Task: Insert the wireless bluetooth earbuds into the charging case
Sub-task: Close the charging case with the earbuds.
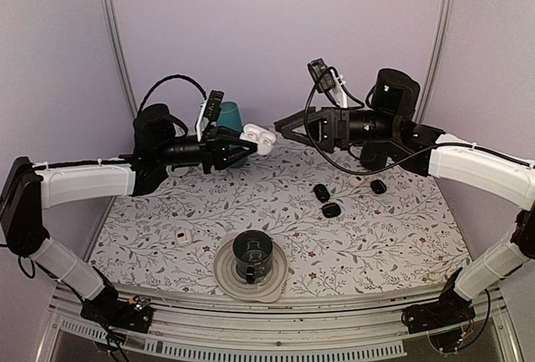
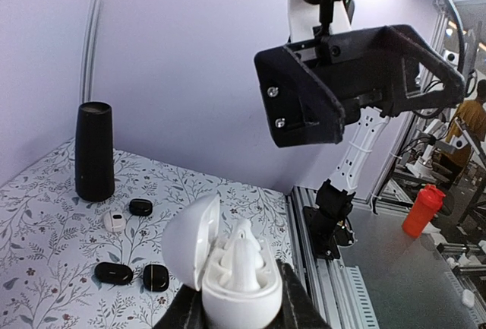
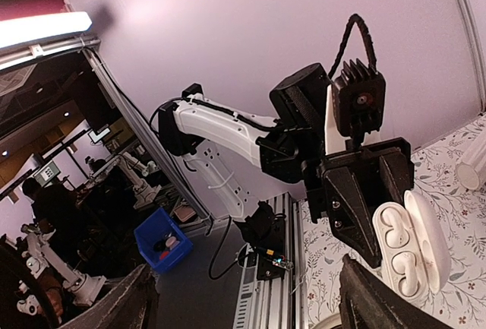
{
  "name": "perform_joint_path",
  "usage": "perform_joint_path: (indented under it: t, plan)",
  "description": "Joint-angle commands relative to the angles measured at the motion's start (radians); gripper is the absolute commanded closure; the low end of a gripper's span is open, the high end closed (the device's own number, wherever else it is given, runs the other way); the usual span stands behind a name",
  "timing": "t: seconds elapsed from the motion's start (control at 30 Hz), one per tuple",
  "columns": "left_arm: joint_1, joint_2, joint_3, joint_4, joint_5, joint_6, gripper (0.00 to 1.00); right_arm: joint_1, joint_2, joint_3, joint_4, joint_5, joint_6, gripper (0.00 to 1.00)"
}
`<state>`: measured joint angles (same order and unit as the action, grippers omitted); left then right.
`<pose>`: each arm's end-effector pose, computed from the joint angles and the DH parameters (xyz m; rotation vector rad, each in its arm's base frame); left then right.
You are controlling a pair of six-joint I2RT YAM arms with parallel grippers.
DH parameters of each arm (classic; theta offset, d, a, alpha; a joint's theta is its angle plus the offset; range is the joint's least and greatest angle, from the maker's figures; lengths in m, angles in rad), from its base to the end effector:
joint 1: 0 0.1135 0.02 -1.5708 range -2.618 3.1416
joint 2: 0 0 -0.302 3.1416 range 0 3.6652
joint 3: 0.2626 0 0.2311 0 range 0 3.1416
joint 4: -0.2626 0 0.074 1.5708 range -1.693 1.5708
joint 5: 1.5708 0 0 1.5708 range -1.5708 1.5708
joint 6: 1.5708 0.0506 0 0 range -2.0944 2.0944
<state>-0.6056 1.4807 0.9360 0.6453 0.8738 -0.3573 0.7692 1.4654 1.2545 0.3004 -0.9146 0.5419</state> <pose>0.2416 -0.2145 0.3606 0.9500 1.3859 -1.3825 0.2045 0.2538 0.4351 -1.0197 1.4671 1.6627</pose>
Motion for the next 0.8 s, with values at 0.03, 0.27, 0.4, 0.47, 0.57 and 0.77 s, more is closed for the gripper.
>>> perform_joint_path:
  t: [0.03, 0.27, 0.4, 0.47, 0.57, 0.77]
  plan:
    - [0.009, 0.02, 0.015, 0.054, 0.005, -0.031, 1.0, -0.003, -0.074, -0.044, 0.016, 0.036, -0.015, 0.18]
    - [0.003, -0.009, -0.009, 0.1, 0.037, -0.053, 1.0, -0.028, -0.105, -0.067, -0.041, 0.158, -0.031, 0.17]
    - [-0.007, -0.007, 0.0, 0.122, 0.071, -0.063, 1.0, -0.028, -0.082, -0.067, -0.023, 0.144, -0.021, 0.16]
    - [-0.012, -0.005, 0.005, 0.144, 0.082, -0.073, 1.0, -0.028, -0.06, -0.067, -0.01, 0.134, 0.002, 0.16]
    - [-0.027, 0.007, 0.019, 0.168, 0.094, -0.086, 1.0, -0.023, -0.019, -0.071, 0.044, 0.108, 0.044, 0.16]
    - [-0.04, 0.02, 0.034, 0.189, 0.096, -0.097, 1.0, -0.009, 0.012, -0.064, 0.065, 0.108, 0.052, 0.16]
